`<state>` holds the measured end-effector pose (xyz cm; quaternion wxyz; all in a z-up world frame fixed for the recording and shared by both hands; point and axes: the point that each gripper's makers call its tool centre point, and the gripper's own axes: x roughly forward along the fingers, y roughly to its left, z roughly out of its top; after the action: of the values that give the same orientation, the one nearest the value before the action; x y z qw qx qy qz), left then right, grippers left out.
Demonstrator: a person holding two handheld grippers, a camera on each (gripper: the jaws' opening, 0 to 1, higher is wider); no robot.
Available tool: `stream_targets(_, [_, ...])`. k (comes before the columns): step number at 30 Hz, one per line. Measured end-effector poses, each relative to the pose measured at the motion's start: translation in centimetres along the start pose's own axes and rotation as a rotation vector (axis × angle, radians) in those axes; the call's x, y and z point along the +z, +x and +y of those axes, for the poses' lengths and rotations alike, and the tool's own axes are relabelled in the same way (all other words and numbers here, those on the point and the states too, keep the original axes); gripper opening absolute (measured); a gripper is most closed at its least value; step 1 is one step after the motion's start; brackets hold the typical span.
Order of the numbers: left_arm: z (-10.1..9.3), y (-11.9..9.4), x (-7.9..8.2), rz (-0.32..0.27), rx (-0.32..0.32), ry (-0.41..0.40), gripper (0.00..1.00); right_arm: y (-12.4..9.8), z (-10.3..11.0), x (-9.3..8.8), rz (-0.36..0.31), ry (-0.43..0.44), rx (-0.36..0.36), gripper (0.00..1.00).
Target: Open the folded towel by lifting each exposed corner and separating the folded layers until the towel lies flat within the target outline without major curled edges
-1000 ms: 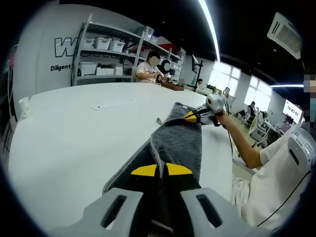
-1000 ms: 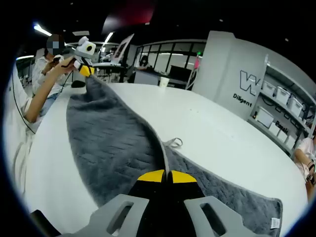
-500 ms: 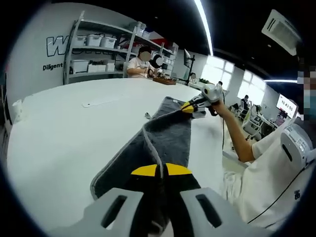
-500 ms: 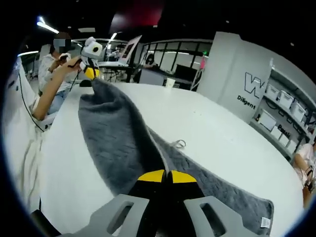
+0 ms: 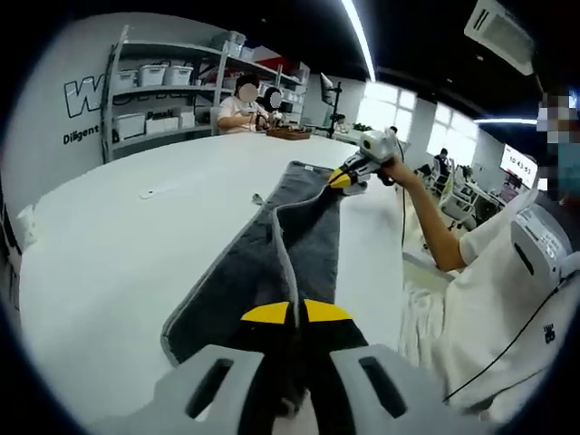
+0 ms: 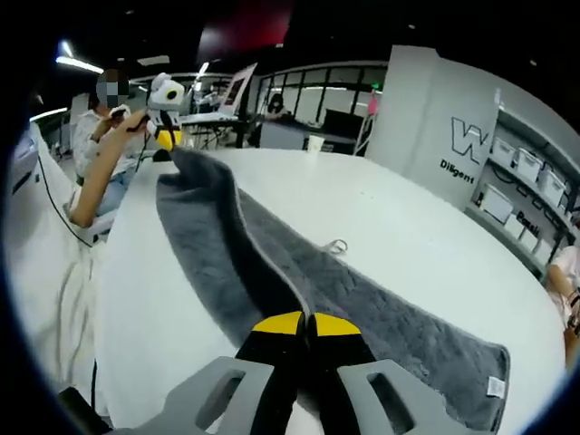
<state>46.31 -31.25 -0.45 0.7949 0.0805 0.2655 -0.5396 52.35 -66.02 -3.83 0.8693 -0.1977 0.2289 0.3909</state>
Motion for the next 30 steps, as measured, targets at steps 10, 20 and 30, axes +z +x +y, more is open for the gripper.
stream_targets(10, [-1.5,-0.2,-0.1,0.000,-0.056,0.027,0.04,-2.3,0.4,0.7,0.008,-0.063,-0.018,0.00])
stream_targets(20, [-2.5,-0.5,-0.8,0.029,-0.091,0.084,0.04,-2.3,2.9,-1.4,0.122,-0.161,0.067,0.00])
stream_targets(30, [-4.0,0.2,-3.4,0.140,-0.180,0.133,0.04,-3.5,3.5,-2.3,0.140,-0.132,0.104,0.00])
